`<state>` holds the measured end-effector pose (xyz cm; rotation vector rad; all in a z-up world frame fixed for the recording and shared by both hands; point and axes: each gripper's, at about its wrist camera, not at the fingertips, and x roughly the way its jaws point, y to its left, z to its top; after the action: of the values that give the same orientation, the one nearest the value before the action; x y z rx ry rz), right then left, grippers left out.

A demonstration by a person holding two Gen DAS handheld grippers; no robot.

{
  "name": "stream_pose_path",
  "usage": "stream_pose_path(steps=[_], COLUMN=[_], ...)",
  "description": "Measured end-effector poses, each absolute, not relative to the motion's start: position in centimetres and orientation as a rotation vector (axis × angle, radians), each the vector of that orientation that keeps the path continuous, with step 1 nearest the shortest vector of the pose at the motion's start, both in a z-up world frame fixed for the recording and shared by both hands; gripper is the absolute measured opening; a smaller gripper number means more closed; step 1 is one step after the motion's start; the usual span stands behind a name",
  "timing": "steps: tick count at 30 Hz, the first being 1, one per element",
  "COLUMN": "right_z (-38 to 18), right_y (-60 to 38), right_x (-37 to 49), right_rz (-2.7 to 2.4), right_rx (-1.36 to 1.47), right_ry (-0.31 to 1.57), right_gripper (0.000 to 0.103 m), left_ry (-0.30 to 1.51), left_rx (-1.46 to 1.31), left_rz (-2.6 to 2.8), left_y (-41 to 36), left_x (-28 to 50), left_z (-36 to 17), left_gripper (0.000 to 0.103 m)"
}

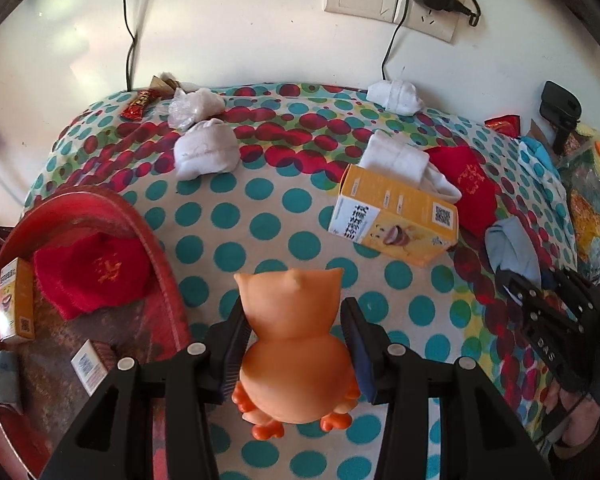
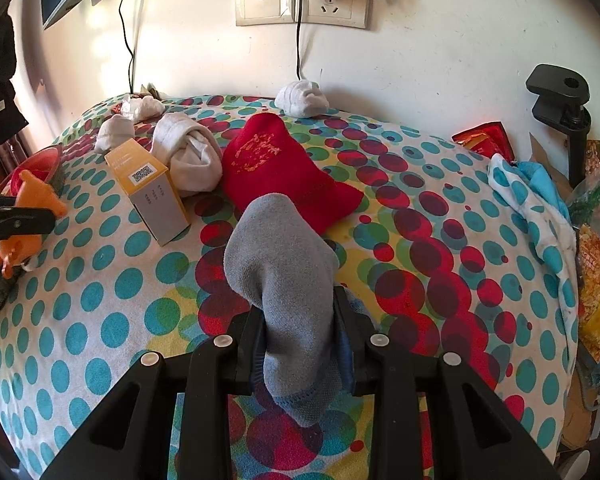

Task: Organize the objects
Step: 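Carry the orange toy into the red tray and open the left tool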

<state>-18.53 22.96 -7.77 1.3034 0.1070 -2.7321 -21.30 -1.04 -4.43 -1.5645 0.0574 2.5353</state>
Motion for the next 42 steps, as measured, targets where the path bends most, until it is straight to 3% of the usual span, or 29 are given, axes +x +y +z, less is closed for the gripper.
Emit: stream_pose_path(steps=[20,42], right_z=[-7.7,-7.7], right_y=[22.5,22.0], right_x=[-18.6,-18.6], right_rz=[-2.737,-2.746], right_rx=[1.310,1.315], right_ry=[0.149,0.193], right_gripper=[0.030,0.031], left_ry=[0.143,-0.075], left_rx=[-1.529,-1.661], left_rz=[2.658,2.809], left_y=[-7.2,-20.3], left_x=[-16.6,-15.1], left_z=[-1.4,-2.8], left_gripper=[0.046,0.046])
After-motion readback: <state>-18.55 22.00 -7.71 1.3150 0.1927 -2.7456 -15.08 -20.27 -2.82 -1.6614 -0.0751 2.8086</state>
